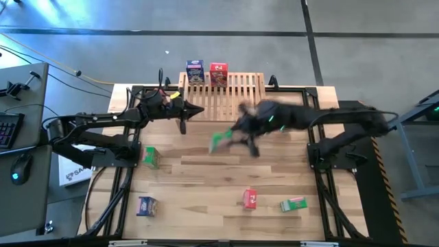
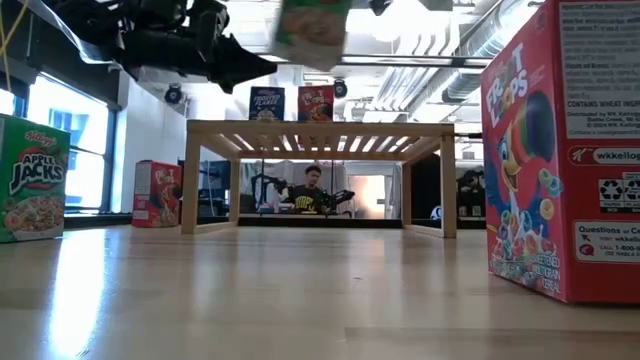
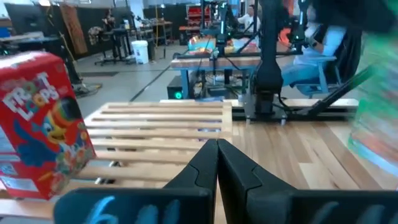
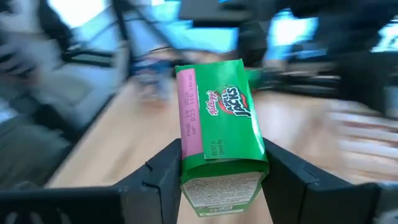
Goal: Stack cereal on shelf
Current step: Put the middle green cereal box on the shelf
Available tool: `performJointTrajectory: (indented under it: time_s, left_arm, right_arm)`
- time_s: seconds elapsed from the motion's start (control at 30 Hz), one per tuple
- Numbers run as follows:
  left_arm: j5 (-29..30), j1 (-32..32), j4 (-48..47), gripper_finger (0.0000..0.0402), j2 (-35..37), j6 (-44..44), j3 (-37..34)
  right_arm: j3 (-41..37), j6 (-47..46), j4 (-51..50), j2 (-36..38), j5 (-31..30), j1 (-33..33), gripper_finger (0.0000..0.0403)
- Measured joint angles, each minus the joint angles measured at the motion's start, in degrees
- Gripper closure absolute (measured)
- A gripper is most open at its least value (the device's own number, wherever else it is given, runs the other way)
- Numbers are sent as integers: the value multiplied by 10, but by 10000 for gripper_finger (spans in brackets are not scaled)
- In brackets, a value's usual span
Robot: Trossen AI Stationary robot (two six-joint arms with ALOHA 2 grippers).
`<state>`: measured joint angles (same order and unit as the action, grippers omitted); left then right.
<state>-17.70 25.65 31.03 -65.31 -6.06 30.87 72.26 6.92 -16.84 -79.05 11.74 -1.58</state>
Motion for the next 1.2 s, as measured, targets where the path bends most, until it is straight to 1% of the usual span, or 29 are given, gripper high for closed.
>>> performJointTrajectory:
  time_s: [0.13, 0.3, 0.47, 0.57, 0.67, 0.73, 0.87, 1.07, 1.2]
  left_arm:
    - [-2, 0, 1, 401, -2, 0, 0]
    - [-2, -2, 2, 401, -5, 0, 0]
    - [-2, -2, 1, 401, -5, 7, 0]
    - [-2, -5, 1, 401, -5, 11, 0]
    - [-1, -12, 1, 401, -5, 10, 0]
    - [-2, -16, 1, 401, -5, 10, 0]
    - [0, -25, 0, 401, -5, 9, 0]
    - [2, -29, -1, 401, -5, 9, 0]
    - [3, -29, -9, 401, -5, 9, 0]
  right_arm:
    - [0, 35, -62, 57, -3, -104, 244]
    - [0, 66, -111, 63, 66, -240, 244]
    - [0, 104, -114, 64, 113, -332, 244]
    - [0, 107, -117, 62, 131, -372, 244]
    - [0, 101, -123, 53, 153, -395, 244]
    - [0, 103, -123, 44, 156, -402, 244]
    - [0, 112, -128, 17, 155, -402, 244]
    - [1, 106, -105, -3, 158, -402, 244]
    - [1, 100, -89, -5, 152, -400, 225]
